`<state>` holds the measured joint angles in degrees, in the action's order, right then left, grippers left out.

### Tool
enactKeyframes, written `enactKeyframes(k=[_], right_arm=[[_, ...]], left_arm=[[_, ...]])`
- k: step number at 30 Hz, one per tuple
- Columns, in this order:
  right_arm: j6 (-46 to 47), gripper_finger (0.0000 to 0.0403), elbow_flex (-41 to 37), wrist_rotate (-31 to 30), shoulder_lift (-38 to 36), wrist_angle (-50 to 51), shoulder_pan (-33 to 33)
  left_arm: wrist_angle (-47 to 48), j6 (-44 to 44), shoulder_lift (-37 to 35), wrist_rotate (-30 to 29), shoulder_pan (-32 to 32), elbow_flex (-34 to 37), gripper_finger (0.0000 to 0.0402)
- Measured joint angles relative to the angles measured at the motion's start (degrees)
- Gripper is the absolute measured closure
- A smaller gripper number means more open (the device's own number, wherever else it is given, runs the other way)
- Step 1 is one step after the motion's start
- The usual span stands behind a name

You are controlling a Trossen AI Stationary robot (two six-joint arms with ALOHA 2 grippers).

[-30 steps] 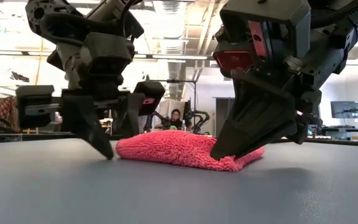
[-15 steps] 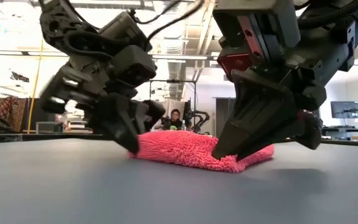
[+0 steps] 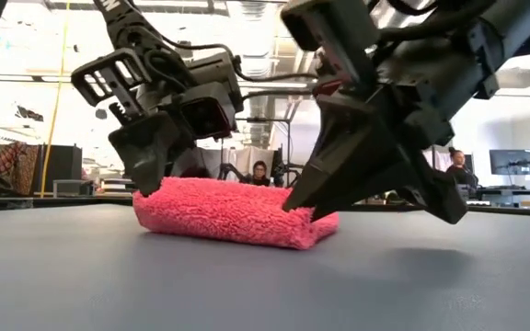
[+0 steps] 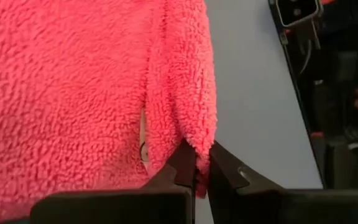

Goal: Roll towel
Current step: Roll the pink towel

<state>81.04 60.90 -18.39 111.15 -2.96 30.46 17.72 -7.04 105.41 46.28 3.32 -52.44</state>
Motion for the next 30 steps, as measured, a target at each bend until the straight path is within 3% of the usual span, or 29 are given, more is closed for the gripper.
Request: enactKeyframes(k=[6, 11, 16, 22, 25, 30], right_arm=[[4.43, 0.0378, 0.00, 5.81, -0.02, 0.86, -3.42], [5.42, 0.0378, -0.02, 10.24, -0.11, 1.99, -6.17], [6.28, 0.0378, -0.04, 12.27, -0.23, 4.11, -7.38], [7.64, 0.0378, -0.03, 12.64, -0.27, 5.65, -8.07], [7.64, 0.0378, -0.04, 13.45, -0.26, 5.82, -8.93], [7.64, 0.0378, -0.07, 14.02, -0.22, 5.70, -10.44]], left_arm=[[0.74, 4.60, -0.09, -2.89, -0.07, 0.81, 0.0396], [2.29, 3.45, -0.39, -8.09, -0.89, 0.76, 0.0347], [11.16, -0.62, -0.84, -5.30, 2.57, -1.61, 0.0296], [18.73, -7.27, -5.42, 1.20, 6.57, -3.94, 0.0282], [15.72, -9.48, -8.98, 1.11, 6.24, -2.77, 0.0290], [-3.91, -7.19, -14.08, -0.43, 2.01, -1.34, 0.0316]])
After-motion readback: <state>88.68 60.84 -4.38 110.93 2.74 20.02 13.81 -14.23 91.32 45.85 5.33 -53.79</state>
